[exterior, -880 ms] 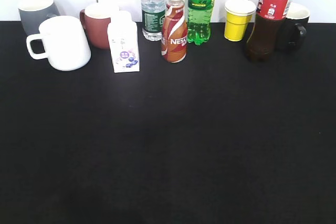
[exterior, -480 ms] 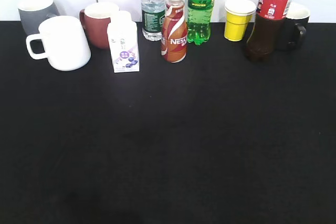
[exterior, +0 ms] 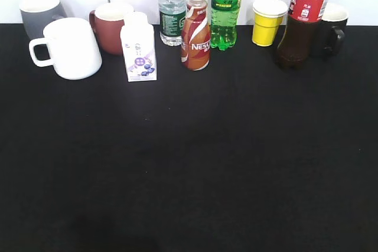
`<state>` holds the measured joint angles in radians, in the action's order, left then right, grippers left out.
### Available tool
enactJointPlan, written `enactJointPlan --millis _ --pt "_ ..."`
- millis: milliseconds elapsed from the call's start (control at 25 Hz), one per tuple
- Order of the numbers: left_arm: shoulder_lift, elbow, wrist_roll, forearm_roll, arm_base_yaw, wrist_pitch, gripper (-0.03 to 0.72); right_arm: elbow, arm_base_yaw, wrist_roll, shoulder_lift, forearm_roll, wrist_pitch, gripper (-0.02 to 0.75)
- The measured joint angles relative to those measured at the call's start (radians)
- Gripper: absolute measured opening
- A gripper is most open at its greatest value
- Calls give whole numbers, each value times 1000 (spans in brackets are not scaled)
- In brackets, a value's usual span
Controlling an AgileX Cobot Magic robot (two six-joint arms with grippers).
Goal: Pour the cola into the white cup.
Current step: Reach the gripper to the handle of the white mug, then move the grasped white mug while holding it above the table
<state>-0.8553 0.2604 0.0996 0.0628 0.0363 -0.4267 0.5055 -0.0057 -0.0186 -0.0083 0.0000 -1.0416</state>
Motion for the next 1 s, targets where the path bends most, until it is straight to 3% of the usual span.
enactJointPlan --millis 120,240,480,680,720,800,840,1000 --pt "-430 1 0 0 0 -371 459 0 0 0 0 0 0 573" --pt "-736 101 0 14 0 -512 448 0 0 0 0 0 0 573" --pt "-1059 387 0 30 0 -523 444 0 0 0 0 0 0 573" --pt "-1193 591 0 20 -1 -444 364 0 0 0 0 0 0 573" --pt "-1213 629 0 21 -1 -426 331 0 0 0 0 0 0 573" --pt "-1235 666 -1 40 -1 -430 126 0 0 0 0 0 0 573" --pt "-1235 670 -2 45 -2 -436 78 0 0 0 0 0 0 573" --pt "-1220 641 -3 73 -5 -456 76 0 0 0 0 0 0 573"
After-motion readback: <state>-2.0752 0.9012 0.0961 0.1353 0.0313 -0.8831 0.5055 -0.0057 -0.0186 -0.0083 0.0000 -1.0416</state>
